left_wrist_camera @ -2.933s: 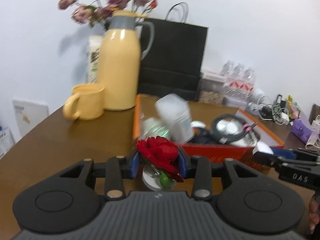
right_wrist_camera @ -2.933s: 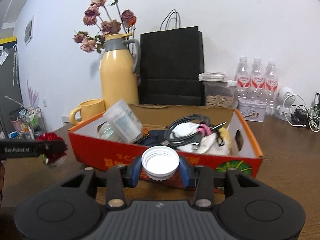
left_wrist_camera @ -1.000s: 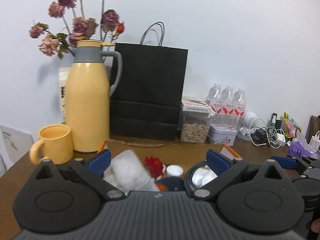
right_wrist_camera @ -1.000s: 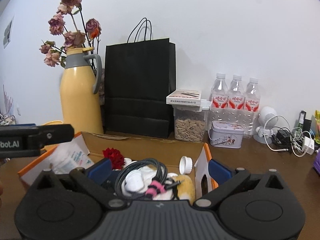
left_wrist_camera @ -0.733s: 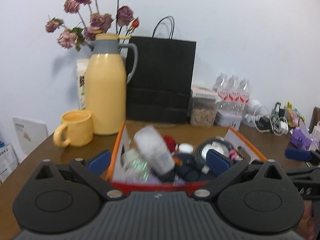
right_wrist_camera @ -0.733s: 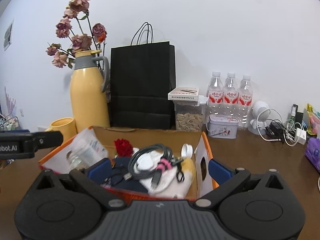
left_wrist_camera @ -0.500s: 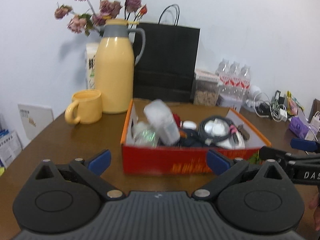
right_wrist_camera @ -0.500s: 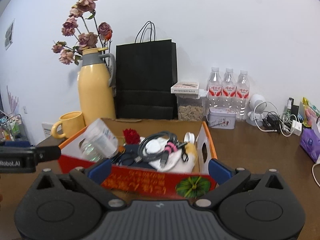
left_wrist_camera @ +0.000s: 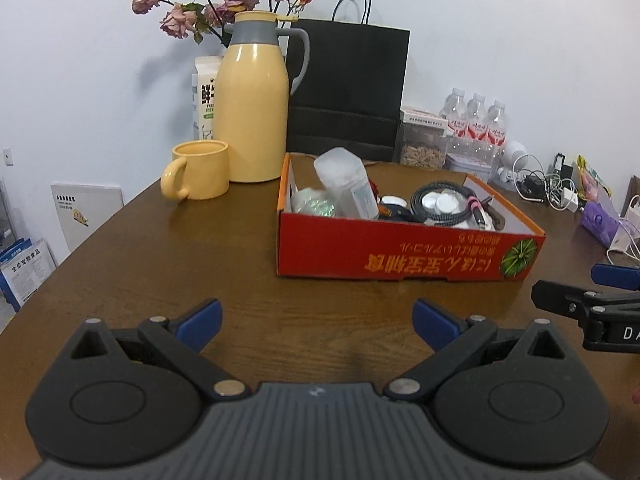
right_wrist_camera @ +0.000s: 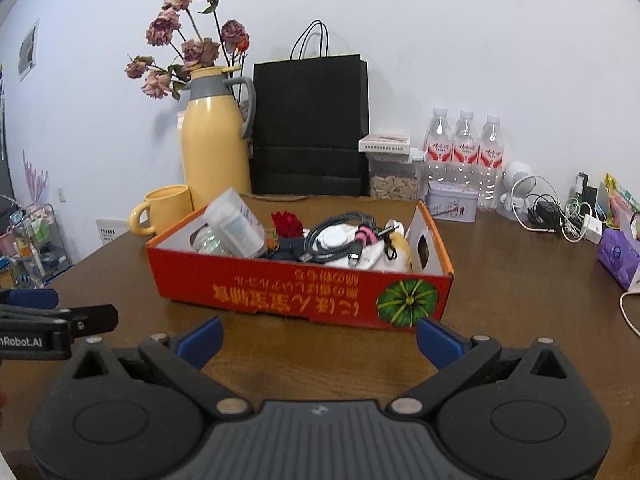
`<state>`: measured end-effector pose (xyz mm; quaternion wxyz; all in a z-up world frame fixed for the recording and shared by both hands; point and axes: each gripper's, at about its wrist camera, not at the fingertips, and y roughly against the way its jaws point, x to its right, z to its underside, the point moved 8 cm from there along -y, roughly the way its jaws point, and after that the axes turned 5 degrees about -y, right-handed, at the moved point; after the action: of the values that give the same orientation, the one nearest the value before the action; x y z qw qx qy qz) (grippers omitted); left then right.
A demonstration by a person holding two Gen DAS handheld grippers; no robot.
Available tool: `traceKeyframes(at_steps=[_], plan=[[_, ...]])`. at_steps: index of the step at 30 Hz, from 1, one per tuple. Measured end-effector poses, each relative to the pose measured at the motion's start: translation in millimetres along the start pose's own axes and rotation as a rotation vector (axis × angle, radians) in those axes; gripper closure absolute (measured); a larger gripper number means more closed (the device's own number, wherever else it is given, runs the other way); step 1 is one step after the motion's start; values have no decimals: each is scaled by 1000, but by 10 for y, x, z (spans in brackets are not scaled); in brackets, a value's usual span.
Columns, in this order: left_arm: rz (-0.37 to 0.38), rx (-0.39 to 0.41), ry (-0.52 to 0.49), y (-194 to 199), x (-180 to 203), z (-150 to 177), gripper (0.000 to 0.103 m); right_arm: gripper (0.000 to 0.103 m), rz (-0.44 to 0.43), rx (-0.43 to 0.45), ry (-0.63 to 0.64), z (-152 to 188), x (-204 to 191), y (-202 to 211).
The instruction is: Organize objects
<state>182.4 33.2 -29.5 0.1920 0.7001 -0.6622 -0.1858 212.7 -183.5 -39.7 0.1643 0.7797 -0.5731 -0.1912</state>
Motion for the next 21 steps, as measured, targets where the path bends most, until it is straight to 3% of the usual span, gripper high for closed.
traceKeyframes(at_steps=[21], plan=[[5, -1, -8, 61, 57, 32, 0, 0, 5, 1, -3, 56, 13, 80]])
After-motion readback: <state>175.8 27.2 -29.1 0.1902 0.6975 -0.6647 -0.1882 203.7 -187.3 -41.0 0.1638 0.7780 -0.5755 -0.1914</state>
